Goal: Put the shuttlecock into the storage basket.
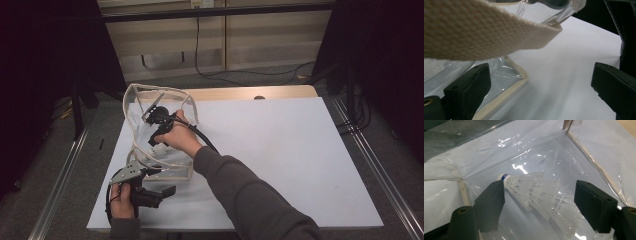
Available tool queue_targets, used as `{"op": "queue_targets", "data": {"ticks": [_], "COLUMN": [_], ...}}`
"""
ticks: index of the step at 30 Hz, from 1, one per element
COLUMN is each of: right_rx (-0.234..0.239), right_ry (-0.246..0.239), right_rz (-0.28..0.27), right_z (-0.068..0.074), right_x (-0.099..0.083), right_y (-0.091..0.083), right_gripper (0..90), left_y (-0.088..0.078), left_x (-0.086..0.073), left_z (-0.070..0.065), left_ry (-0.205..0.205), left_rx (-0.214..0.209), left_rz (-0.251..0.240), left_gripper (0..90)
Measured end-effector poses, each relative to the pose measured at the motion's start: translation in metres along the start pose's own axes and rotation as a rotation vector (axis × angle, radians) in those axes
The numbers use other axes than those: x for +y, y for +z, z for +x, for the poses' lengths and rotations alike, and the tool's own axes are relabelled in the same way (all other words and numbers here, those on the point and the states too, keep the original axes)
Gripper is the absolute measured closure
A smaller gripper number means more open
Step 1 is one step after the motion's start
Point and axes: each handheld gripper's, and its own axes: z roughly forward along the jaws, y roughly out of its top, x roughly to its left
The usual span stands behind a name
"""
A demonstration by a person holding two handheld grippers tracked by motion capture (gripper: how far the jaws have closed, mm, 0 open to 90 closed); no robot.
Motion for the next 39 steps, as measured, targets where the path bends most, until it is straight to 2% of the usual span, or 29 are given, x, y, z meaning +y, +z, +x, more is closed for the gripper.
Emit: {"op": "queue_targets", "data": {"ticks": [5, 9, 12, 30, 39], "right_rx": [0.007, 0.041, 0.036, 0.102, 0.109], "right_ry": [0.014, 0.029, 0.023, 0.017, -0.001], "right_rz": [-0.015, -0.041, -0.05, -0.09, -0.091], "right_z": [0.0, 0.0, 0.001, 0.009, 0.012], "right_x": [0.0, 0.001, 0.002, 0.001, -0.005], "right_y": [-0.007, -0.015, -0.02, -0.049, -0.059], "right_gripper": [22.6, 20.0, 19.8, 17.4, 14.1], "left_y": [0.0, 0.0, 0.0, 0.0, -0.001], "left_x": [0.0, 0.0, 0.0, 0.0, 0.0], "left_z": [0.0, 0.0, 0.0, 0.0, -0.001], "left_ry": [0.0, -0.001, 0.0, 0.001, 0.0], "left_rx": [-0.002, -0.002, -0.003, -0.003, -0.005], "left_rz": [-0.001, -0.002, -0.002, 0.003, -0.003], "left_gripper": [2.8, 2.8, 2.8, 2.9, 2.8]}}
